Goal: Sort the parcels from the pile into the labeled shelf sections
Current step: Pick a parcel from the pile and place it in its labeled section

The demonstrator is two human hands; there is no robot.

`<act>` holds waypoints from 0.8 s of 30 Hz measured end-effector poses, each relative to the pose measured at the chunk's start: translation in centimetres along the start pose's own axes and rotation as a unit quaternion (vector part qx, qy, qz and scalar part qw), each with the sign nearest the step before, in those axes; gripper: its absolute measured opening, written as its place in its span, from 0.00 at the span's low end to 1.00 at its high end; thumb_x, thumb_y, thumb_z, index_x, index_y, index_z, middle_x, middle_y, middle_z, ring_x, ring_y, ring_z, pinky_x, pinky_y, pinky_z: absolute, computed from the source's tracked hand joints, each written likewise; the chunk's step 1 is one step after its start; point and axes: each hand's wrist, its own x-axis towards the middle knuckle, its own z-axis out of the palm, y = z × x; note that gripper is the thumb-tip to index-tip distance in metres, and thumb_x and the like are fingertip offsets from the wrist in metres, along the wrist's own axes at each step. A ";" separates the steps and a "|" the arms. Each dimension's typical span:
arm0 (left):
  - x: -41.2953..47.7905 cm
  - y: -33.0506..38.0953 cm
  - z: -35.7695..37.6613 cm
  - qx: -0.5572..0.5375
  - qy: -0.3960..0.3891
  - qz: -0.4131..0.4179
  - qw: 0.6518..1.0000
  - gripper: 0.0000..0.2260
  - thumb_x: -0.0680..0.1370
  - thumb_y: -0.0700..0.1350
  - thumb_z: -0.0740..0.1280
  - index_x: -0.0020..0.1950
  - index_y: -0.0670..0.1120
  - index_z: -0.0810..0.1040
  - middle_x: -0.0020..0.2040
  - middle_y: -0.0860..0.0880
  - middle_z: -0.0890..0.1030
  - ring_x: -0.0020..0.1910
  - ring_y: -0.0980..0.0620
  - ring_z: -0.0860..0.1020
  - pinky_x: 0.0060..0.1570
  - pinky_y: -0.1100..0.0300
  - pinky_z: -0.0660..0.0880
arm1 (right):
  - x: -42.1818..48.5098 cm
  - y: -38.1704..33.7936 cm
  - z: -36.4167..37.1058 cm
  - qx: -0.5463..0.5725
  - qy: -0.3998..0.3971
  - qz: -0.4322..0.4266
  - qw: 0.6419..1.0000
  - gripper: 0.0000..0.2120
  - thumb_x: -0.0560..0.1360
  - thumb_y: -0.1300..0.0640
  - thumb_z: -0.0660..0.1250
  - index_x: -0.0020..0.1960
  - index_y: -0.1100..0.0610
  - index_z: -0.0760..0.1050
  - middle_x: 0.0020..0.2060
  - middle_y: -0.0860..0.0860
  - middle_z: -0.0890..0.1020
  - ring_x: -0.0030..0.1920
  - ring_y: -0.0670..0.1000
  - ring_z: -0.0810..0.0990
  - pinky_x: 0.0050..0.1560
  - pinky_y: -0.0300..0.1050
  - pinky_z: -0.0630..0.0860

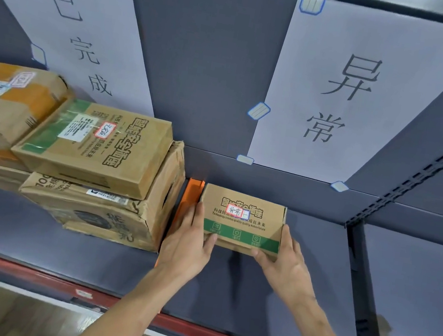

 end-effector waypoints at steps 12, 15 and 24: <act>3.1 0.1 -0.6 0.034 -0.030 -0.019 0.999 0.35 0.85 0.56 0.57 0.84 0.44 0.43 0.85 0.47 0.49 0.82 0.47 0.56 0.77 0.52 0.58 | 2.7 -1.6 -0.3 0.014 0.002 0.006 1.000 0.40 0.76 0.41 0.70 0.80 0.46 0.52 0.63 0.50 0.72 0.67 0.54 0.72 0.58 0.54 0.75; 3.3 0.0 -0.7 0.039 -0.034 -0.016 0.999 0.35 0.85 0.56 0.57 0.84 0.44 0.43 0.85 0.46 0.49 0.81 0.47 0.57 0.77 0.52 0.59 | 2.7 -1.6 -0.3 0.016 0.003 0.009 1.000 0.41 0.76 0.41 0.70 0.81 0.46 0.51 0.64 0.50 0.72 0.67 0.54 0.72 0.58 0.54 0.76; 2.3 0.0 -1.4 -0.010 -0.022 0.000 1.000 0.36 0.85 0.57 0.58 0.85 0.46 0.43 0.84 0.49 0.50 0.80 0.47 0.61 0.74 0.48 0.66 | 1.8 -1.8 -0.3 -0.008 0.002 0.014 1.000 0.40 0.78 0.40 0.67 0.81 0.50 0.50 0.67 0.52 0.70 0.69 0.55 0.70 0.61 0.55 0.75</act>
